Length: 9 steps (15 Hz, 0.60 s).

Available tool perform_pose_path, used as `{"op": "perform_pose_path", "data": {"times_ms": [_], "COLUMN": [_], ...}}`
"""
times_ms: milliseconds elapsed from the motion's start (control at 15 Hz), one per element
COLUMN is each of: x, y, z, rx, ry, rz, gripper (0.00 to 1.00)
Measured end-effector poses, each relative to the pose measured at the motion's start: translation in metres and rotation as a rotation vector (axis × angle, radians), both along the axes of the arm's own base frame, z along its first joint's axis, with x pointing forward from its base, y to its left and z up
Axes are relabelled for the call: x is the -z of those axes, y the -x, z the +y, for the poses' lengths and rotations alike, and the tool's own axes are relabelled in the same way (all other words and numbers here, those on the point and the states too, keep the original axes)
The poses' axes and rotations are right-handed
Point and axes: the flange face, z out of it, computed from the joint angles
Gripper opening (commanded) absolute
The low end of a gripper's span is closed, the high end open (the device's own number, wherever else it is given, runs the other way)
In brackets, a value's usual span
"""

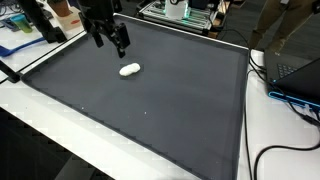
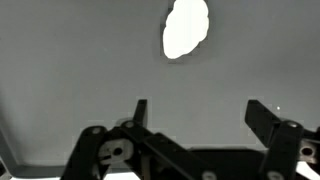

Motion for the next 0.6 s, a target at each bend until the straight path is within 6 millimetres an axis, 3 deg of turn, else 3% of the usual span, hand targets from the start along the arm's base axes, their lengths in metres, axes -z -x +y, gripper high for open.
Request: {"op": "perform_pose_path", "data": {"times_ms": [200,600], "x": [0.001,0.016], "y": [-0.009,-0.007], "z": [-0.002,-0.011], "rx": [0.032,0.068], "ry": [0.015,0.062], "rz": [0.062,0.245], "gripper": [1.00,1.00]}}
